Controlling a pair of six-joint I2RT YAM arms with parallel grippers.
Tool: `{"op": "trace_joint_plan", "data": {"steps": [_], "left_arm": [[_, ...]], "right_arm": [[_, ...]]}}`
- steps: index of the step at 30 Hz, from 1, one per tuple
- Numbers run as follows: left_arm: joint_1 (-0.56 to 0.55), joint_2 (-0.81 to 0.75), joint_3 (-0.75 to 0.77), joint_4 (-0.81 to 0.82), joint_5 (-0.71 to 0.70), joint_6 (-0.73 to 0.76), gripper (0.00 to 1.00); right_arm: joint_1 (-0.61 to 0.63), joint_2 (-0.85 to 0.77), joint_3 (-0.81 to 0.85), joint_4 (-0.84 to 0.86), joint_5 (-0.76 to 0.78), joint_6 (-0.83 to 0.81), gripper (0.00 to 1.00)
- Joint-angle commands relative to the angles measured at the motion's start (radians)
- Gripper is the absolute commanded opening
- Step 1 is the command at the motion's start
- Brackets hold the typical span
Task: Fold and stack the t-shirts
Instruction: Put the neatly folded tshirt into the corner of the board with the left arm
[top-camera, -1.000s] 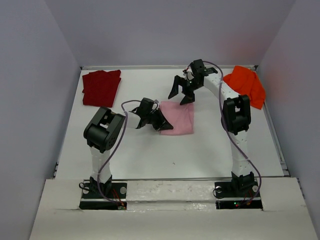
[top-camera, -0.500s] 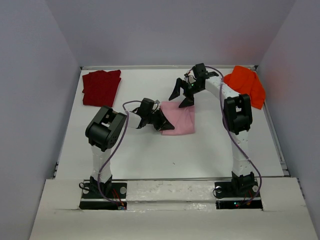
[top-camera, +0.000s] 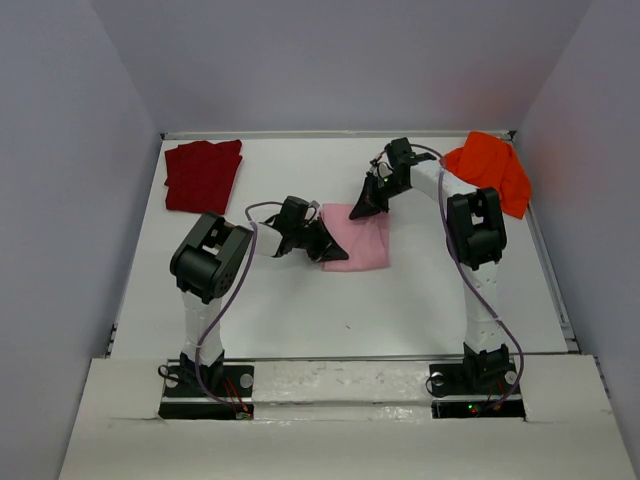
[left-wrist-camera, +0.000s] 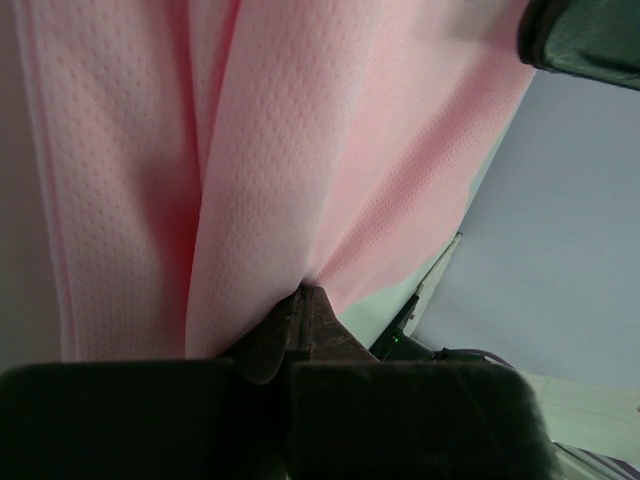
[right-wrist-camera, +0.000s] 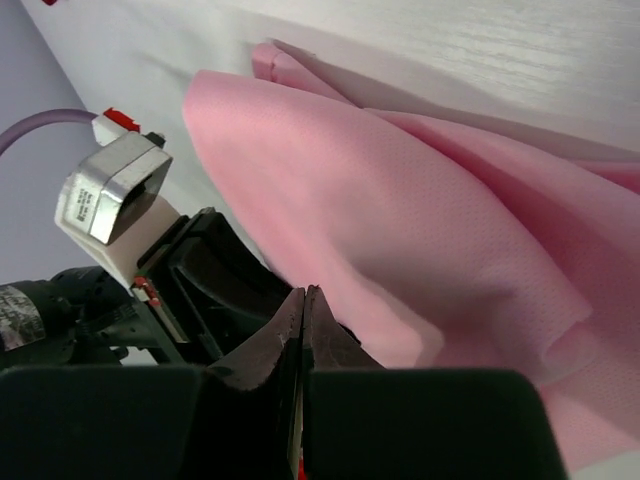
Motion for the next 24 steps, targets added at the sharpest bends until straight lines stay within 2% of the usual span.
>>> {"op": "trace_joint_plan", "data": {"steps": [1, 14, 15, 16, 17, 18, 19, 24], "left_arm": [[-0.009, 0.000, -0.025, -0.145, -0.060, 0.032, 0.00], [-0.009, 0.005, -0.019, -0.151, -0.056, 0.036, 0.00], [-0.007, 0.006, -0.017, -0.153, -0.056, 0.038, 0.00], [-0.007, 0.006, -0.019, -0.153, -0.056, 0.038, 0.00], [-0.009, 0.005, -0.017, -0.153, -0.054, 0.038, 0.00], [-0.007, 0.006, -0.017, -0.154, -0.054, 0.038, 0.00], [-0.007, 0.006, -0.016, -0.154, -0.053, 0.036, 0.00], [-0.007, 0.006, -0.013, -0.156, -0.050, 0.036, 0.00]], "right_arm": [[-0.014, -0.067, -0.033, 0.028, 0.045, -0.040, 0.00], [-0.070, -0.065, -0.044, 0.007, 0.099, -0.095, 0.00], [-0.070, -0.062, -0.042, 0.007, 0.096, -0.095, 0.06], [-0.080, -0.058, -0.042, 0.005, 0.089, -0.095, 0.48], [-0.080, -0.056, -0.044, 0.005, 0.084, -0.093, 0.61], [-0.080, -0.056, -0.044, 0.005, 0.084, -0.093, 0.68], [-0.080, -0.055, -0.048, 0.008, 0.084, -0.092, 0.71], [-0.090, -0.052, -0.064, 0.019, 0.079, -0.084, 0.76]]}}
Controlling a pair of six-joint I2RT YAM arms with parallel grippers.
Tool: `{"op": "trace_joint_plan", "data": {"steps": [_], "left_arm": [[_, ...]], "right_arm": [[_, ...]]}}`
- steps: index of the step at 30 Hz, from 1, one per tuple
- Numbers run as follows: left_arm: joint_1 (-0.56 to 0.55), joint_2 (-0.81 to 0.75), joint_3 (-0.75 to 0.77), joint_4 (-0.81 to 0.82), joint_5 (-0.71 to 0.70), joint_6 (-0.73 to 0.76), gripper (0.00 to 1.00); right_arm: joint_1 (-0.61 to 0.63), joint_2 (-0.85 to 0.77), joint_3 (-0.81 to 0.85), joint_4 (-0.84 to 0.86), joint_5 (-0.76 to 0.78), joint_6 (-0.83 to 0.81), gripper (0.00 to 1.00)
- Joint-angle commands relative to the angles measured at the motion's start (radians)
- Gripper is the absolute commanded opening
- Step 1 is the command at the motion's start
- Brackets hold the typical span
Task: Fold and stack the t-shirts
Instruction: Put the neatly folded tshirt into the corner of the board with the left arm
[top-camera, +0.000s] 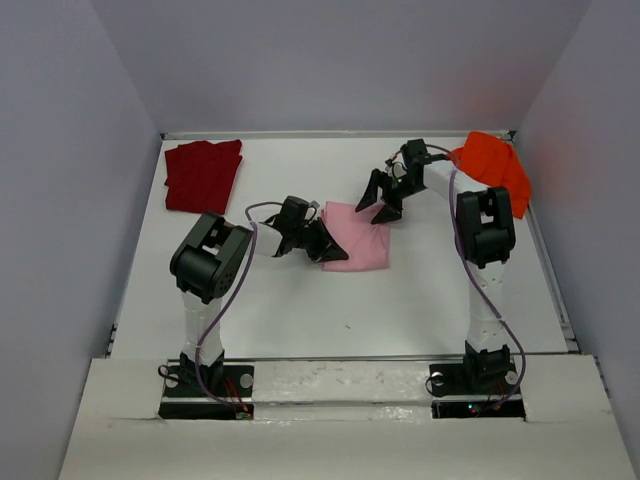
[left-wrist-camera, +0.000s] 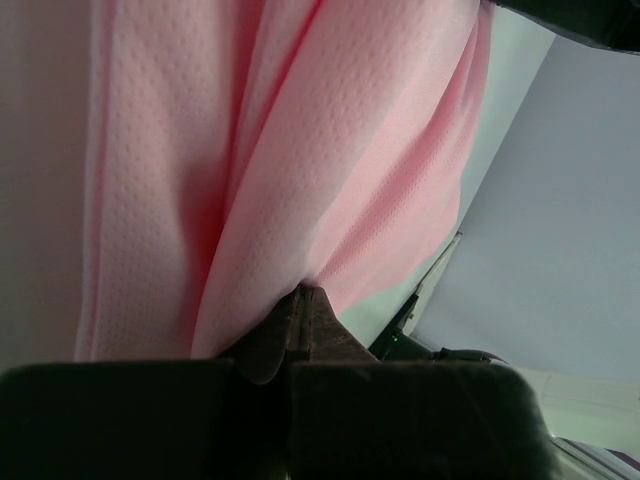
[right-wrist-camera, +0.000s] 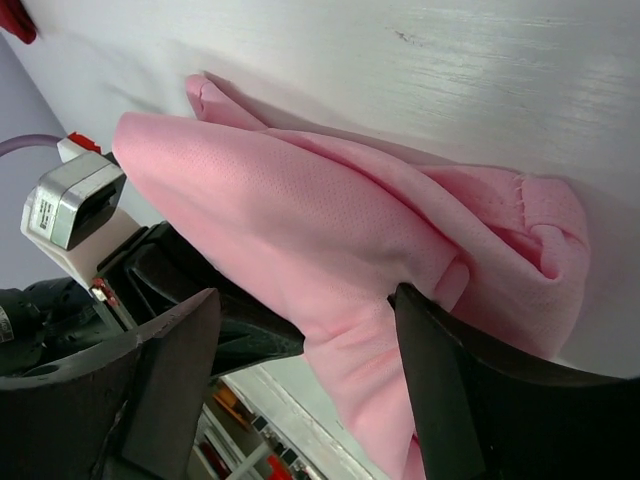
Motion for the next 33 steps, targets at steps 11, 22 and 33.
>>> {"op": "trace_joint_plan", "data": {"steps": [11, 22, 33], "left_arm": [[-0.004, 0.014, -0.011, -0.151, -0.050, 0.040, 0.00], [-0.004, 0.025, -0.001, -0.160, -0.045, 0.046, 0.00], [0.000, -0.058, -0.011, -0.183, -0.042, 0.049, 0.00]], "right_arm": [[-0.041, -0.040, 0.033, -0.011, 0.106, -0.050, 0.79], [-0.091, 0.017, 0.220, -0.118, 0.140, -0.090, 0.77], [-0.111, -0.063, 0.299, -0.238, -0.043, -0.051, 0.00]]}}
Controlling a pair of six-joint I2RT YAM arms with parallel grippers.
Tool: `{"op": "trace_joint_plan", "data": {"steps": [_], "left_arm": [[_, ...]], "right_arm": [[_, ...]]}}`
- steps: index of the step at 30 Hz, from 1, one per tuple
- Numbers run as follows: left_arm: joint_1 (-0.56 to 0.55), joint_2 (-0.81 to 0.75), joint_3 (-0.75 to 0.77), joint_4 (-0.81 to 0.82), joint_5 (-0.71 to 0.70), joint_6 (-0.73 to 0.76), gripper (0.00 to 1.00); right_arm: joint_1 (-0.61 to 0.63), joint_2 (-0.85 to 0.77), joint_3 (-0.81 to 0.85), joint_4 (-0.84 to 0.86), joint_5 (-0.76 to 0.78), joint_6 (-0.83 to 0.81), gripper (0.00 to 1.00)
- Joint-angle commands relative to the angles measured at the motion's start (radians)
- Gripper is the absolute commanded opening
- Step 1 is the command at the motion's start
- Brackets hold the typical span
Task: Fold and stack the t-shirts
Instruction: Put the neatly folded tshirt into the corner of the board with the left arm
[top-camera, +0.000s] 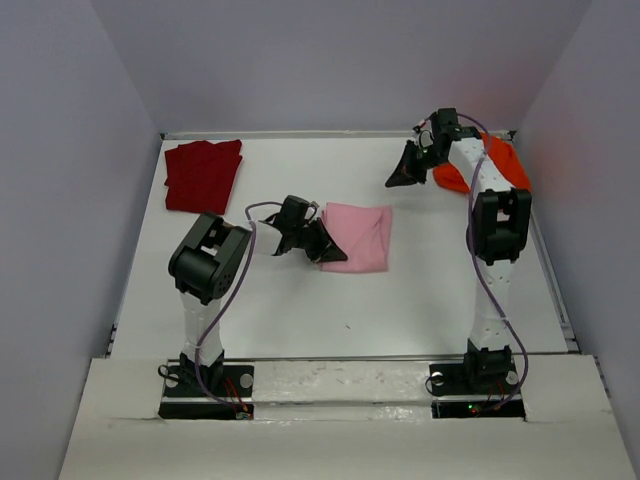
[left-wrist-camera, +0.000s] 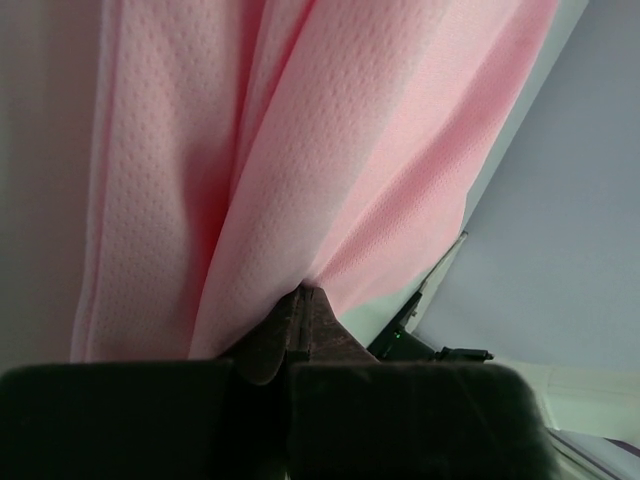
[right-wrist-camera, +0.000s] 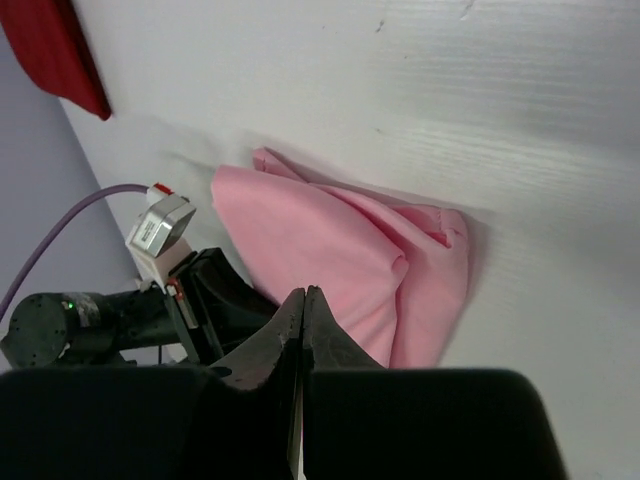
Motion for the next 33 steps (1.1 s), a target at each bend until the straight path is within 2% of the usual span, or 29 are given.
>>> {"op": "trace_joint_plan", "data": {"steps": [1, 4, 8, 9, 10, 12, 13, 15, 18, 19, 20, 21, 23, 25, 26, 27, 28, 29, 30, 31, 32, 33], "left_arm": [[0.002, -0.064, -0.014, -0.143, -0.042, 0.048, 0.00], [0.006, -0.123, 0.046, -0.209, -0.051, 0.091, 0.00], [0.014, -0.205, 0.164, -0.371, -0.082, 0.189, 0.00], [0.020, -0.232, 0.186, -0.383, -0.070, 0.206, 0.17], [0.025, -0.248, 0.228, -0.393, -0.064, 0.241, 0.29], [0.031, -0.271, 0.265, -0.431, -0.054, 0.269, 0.42], [0.040, -0.295, 0.284, -0.436, -0.030, 0.283, 0.54], [0.057, -0.327, 0.275, -0.415, 0.036, 0.286, 0.67], [0.095, -0.387, 0.220, -0.473, -0.002, 0.339, 0.68], [0.100, -0.400, 0.218, -0.523, -0.048, 0.417, 0.68], [0.098, -0.409, 0.226, -0.594, -0.110, 0.418, 0.68], [0.092, -0.435, 0.226, -0.693, -0.222, 0.492, 0.68], [0.083, -0.493, 0.191, -0.775, -0.363, 0.542, 0.69], [0.081, -0.536, 0.115, -0.789, -0.416, 0.553, 0.69], [0.080, -0.554, 0.091, -0.798, -0.451, 0.553, 0.69], [0.075, -0.591, 0.072, -0.818, -0.505, 0.550, 0.74], [0.074, -0.610, 0.054, -0.824, -0.528, 0.548, 0.77], [0.072, -0.627, 0.028, -0.844, -0.563, 0.544, 0.80], [0.063, -0.663, 0.005, -0.850, -0.617, 0.532, 0.87], [0.063, -0.680, 0.005, -0.850, -0.626, 0.531, 0.91], [0.063, -0.694, -0.020, -0.846, -0.629, 0.530, 0.93], [0.063, -0.708, -0.029, -0.840, -0.633, 0.528, 0.93]], "right_arm": [[0.001, -0.102, -0.065, -0.049, -0.097, 0.001, 0.00], [0.001, -0.231, -0.203, -0.007, -0.094, 0.011, 0.00], [0.001, -0.394, -0.548, 0.102, -0.155, 0.031, 0.00], [0.001, -0.450, -0.604, 0.120, -0.163, 0.030, 0.00], [0.001, -0.478, -0.657, 0.139, -0.168, 0.028, 0.00], [0.001, -0.532, -0.787, 0.188, -0.182, 0.030, 0.00], [0.001, -0.585, -0.823, 0.214, -0.188, 0.036, 0.00], [0.001, -0.635, -0.906, 0.229, -0.188, 0.047, 0.00], [0.001, -0.739, -0.992, 0.248, -0.163, 0.059, 0.01], [0.001, -0.817, -1.009, 0.248, -0.128, 0.053, 0.01], [0.001, -0.817, -1.027, 0.246, -0.082, 0.044, 0.02], [0.001, -0.901, -1.044, 0.245, -0.015, 0.029, 0.04], [0.001, -1.004, -1.087, 0.231, 0.060, -0.026, 0.11], [0.001, -1.049, -1.133, 0.214, 0.079, -0.063, 0.13], [0.014, -1.069, -1.142, 0.206, 0.120, -0.065, 0.18], [0.024, -1.105, -1.146, 0.197, 0.166, -0.070, 0.25], [0.024, -1.127, -1.147, 0.193, 0.176, -0.076, 0.34], [0.037, -1.144, -1.143, 0.167, 0.214, -0.076, 0.55], [0.037, -1.173, -1.141, 0.148, 0.308, -0.076, 0.65], [0.037, -1.185, -1.140, 0.136, 0.332, -0.074, 0.75], [0.037, -1.196, -1.140, 0.127, 0.337, -0.074, 0.90], [0.047, -1.205, -1.136, 0.127, 0.323, -0.070, 0.97]]}}
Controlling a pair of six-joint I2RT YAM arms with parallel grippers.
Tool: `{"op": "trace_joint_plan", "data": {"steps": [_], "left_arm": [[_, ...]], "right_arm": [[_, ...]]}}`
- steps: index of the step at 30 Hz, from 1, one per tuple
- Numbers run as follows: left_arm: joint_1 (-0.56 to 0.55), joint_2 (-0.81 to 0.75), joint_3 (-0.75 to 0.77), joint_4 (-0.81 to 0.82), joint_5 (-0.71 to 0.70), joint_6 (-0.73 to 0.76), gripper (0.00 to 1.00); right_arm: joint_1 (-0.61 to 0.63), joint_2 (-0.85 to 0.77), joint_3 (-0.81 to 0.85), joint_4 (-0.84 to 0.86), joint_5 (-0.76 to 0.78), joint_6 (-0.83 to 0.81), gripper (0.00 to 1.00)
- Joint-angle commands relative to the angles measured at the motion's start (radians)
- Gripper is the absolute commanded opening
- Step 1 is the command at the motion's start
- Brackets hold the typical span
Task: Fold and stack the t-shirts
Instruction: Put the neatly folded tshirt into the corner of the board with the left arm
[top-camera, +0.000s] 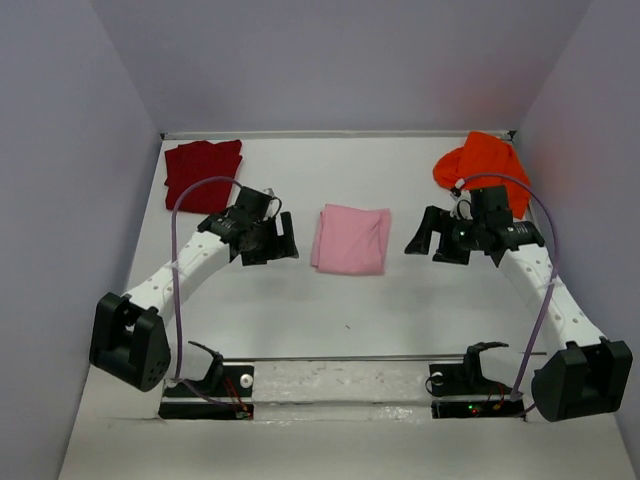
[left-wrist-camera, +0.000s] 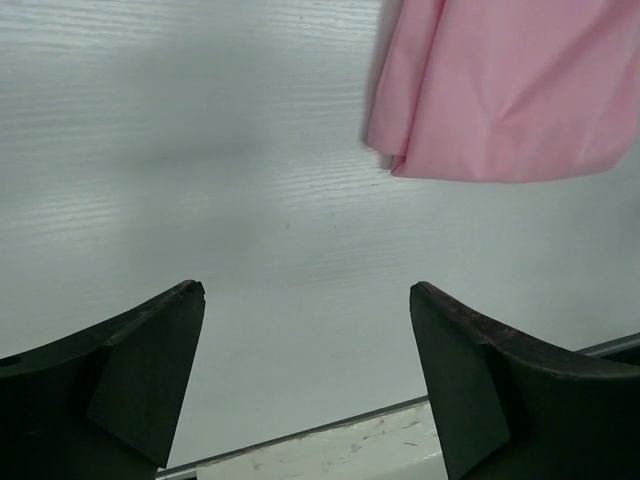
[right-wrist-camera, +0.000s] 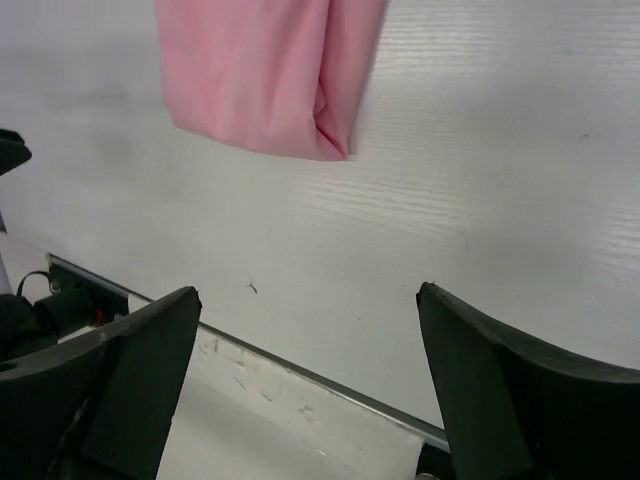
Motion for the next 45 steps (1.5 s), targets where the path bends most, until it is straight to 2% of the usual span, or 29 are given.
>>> {"op": "trace_joint_plan", "data": {"steps": [1, 8, 12, 20, 26, 30, 32, 35, 39, 44, 45], "left_arm": [[-0.006, -0.097, -0.042, -0.031, -0.122, 0.024, 0.95], [-0.011, -0.122, -0.042, -0.040, -0.136, 0.059, 0.97], [-0.011, -0.128, -0.039, -0.051, -0.175, 0.078, 0.99], [-0.010, -0.119, -0.029, -0.034, -0.182, 0.111, 0.99], [-0.008, -0.045, -0.069, 0.029, -0.151, 0.128, 0.99], [0.038, -0.009, -0.167, 0.236, 0.112, 0.070, 0.99], [0.076, 0.019, -0.198, 0.332, 0.197, 0.009, 0.99], [0.099, 0.036, -0.247, 0.423, 0.255, -0.043, 0.99], [0.158, 0.064, -0.302, 0.645, 0.401, -0.158, 0.99], [0.178, 0.142, -0.339, 0.878, 0.502, -0.272, 0.99], [0.179, 0.142, -0.341, 0.879, 0.503, -0.287, 0.99]], "right_arm": [[0.017, -0.044, 0.005, -0.023, 0.108, -0.021, 1.00], [0.063, -0.076, 0.067, -0.101, 0.166, -0.040, 1.00], [0.094, -0.082, 0.110, -0.146, 0.255, -0.064, 1.00], [0.112, -0.073, 0.136, -0.156, 0.296, -0.077, 1.00], [0.112, -0.072, 0.122, -0.149, 0.267, -0.066, 1.00], [0.112, -0.069, 0.119, -0.143, 0.233, -0.047, 1.00], [0.112, -0.078, 0.119, -0.138, 0.219, -0.038, 1.00], [0.112, -0.084, 0.125, -0.137, 0.215, -0.028, 1.00], [0.112, -0.099, 0.133, -0.144, 0.209, -0.021, 1.00], [0.112, -0.105, 0.139, -0.156, 0.207, -0.015, 1.00], [0.112, -0.107, 0.139, -0.155, 0.207, -0.017, 1.00]]}}
